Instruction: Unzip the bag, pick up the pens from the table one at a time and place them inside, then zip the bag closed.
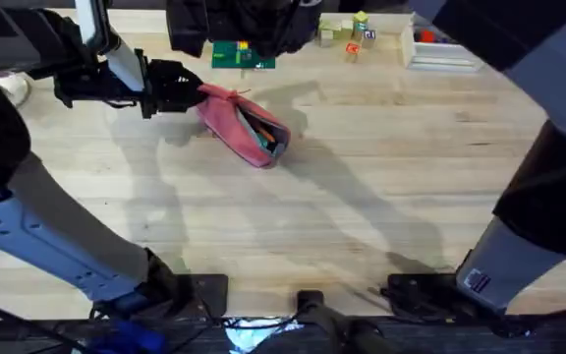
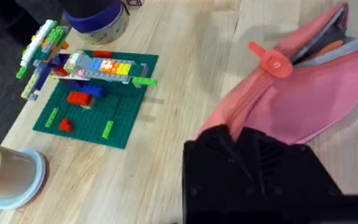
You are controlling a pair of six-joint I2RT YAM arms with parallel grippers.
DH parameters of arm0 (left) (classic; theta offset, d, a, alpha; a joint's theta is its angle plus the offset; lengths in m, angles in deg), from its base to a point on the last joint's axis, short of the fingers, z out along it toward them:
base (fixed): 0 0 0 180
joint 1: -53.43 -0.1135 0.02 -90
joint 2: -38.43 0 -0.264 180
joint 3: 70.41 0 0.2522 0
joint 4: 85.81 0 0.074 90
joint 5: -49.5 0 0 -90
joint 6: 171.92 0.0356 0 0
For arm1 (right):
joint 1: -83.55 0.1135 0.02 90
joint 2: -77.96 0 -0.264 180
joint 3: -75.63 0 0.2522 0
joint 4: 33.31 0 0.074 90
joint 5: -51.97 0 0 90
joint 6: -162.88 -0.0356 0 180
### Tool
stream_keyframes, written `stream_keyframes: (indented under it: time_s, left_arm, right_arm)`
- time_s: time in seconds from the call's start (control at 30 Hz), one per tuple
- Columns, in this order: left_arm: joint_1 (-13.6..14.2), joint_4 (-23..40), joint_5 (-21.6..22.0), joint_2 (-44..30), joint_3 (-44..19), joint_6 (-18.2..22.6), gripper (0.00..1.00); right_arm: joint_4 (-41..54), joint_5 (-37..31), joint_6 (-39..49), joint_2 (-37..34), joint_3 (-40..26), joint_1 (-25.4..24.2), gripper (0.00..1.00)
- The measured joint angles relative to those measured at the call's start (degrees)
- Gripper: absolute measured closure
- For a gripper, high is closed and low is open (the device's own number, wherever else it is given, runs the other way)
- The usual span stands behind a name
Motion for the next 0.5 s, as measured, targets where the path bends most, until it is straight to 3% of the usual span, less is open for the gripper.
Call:
stream_keyframes:
  time_s: [0.17,0.5]
  left_arm:
    - [0.0,-0.02,0.0,0.0,0.0,-0.02,0.959]
    - [0.0,-0.02,0.0,0.0,0.0,0.0,0.959]
  right_arm:
    - [0.16,0.0,-5.44,0.01,0.0,0.0,0.005]
    - [1.51,0.0,-7.86,0.01,0.0,0.0,0.005]
